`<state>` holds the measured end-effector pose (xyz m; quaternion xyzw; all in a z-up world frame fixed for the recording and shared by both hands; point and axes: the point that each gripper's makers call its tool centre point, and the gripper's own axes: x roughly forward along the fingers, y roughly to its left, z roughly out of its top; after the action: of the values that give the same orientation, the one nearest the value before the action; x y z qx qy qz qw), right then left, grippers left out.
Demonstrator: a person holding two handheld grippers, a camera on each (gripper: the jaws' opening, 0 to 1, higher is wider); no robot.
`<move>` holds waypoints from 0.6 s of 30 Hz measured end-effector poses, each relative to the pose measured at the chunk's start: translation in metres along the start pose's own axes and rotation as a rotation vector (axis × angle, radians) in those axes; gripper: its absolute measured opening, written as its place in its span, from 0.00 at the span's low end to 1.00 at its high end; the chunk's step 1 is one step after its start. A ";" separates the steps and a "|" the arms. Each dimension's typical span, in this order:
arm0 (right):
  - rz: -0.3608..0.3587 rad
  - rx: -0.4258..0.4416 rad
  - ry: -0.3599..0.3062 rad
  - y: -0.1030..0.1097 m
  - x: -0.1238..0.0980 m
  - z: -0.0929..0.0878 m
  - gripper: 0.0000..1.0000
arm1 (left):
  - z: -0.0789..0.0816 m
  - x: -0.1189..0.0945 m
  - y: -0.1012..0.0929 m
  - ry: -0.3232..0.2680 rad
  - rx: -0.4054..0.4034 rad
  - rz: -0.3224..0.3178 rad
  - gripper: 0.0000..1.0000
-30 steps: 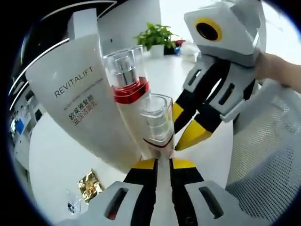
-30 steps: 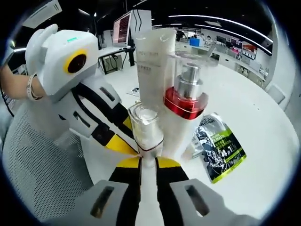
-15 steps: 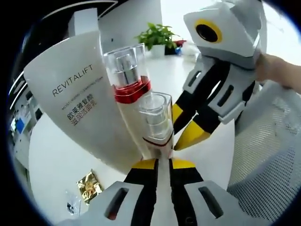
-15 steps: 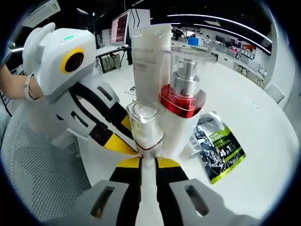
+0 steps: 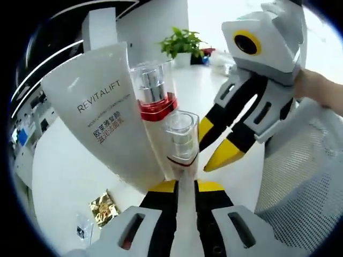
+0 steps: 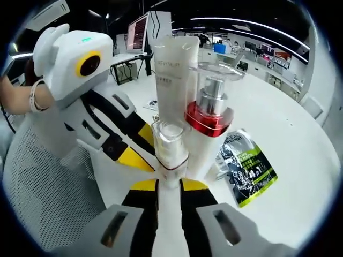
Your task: Arrange the skincare products in the storage area until every visible bottle or jar stands upright without overlapping.
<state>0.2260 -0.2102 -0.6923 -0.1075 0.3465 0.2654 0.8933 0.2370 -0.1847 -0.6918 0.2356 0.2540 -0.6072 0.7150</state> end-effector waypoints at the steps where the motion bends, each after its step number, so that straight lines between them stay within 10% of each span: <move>1: -0.003 0.001 -0.004 0.000 -0.001 0.001 0.18 | 0.001 -0.003 0.000 -0.002 0.002 0.002 0.10; 18: -0.047 0.025 -0.072 0.004 -0.056 0.024 0.42 | 0.010 -0.062 0.011 -0.057 -0.033 0.067 0.27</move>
<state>0.2026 -0.2205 -0.6367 -0.0949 0.3149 0.2439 0.9123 0.2402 -0.1429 -0.6440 0.2149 0.2353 -0.5850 0.7458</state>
